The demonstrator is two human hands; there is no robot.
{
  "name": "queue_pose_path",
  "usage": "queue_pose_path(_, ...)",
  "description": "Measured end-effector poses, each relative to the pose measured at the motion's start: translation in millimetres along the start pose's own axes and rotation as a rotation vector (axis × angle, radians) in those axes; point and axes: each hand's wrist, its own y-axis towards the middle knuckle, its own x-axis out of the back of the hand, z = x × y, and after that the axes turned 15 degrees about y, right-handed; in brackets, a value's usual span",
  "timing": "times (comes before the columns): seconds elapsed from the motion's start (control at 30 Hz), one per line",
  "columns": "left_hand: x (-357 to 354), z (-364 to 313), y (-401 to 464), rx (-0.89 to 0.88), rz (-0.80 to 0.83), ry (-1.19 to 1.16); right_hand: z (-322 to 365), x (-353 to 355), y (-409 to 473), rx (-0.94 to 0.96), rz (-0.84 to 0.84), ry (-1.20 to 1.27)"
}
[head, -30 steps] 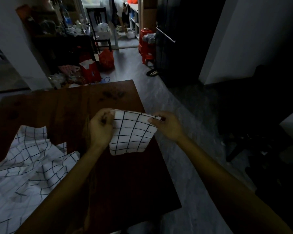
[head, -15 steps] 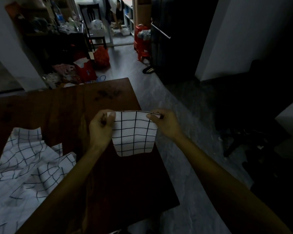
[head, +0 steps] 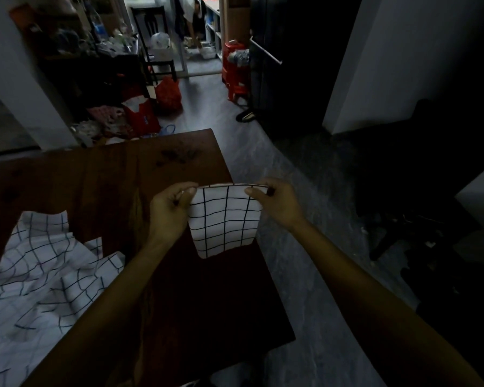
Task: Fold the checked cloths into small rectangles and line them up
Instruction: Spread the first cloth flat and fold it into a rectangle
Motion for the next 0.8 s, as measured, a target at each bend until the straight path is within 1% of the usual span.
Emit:
queue_pose_path(0.1, 0.9, -4.5, -0.2, -0.031, -0.007, 0.008, 1.2, 1.3, 0.9, 0.017, 0.004, -0.009)
queue_pose_path(0.23, 0.3, -10.8, -2.6, -0.026, 0.025, -0.005, -1.2, 5.6, 2.4, 0.041, 0.004, -0.044)
queue_pose_path(0.4, -1.6, -13.0, -2.8, -0.015, 0.017, -0.016, 0.5, 6.1, 1.4, 0.047, -0.023, -0.031)
queue_pose_path(0.57, -0.9, -13.1, -3.7, -0.025, 0.015, -0.013, -5.8, 9.2, 2.1, 0.051, 0.014, -0.011)
queue_pose_path(0.67, -0.5, -11.5, -2.8, -0.026, 0.006, -0.007, -6.4, 9.2, 3.6, 0.047, 0.004, 0.001)
queue_pose_path(0.73, -0.8, -11.0, -2.9, -0.019, 0.006, -0.002, -5.9, 11.1, 4.5, 0.043, 0.004, -0.032)
queue_pose_path(0.8, -2.6, -11.5, -3.6, -0.032, 0.019, 0.019, -3.0, 10.3, 1.6, 0.06, 0.031, -0.176)
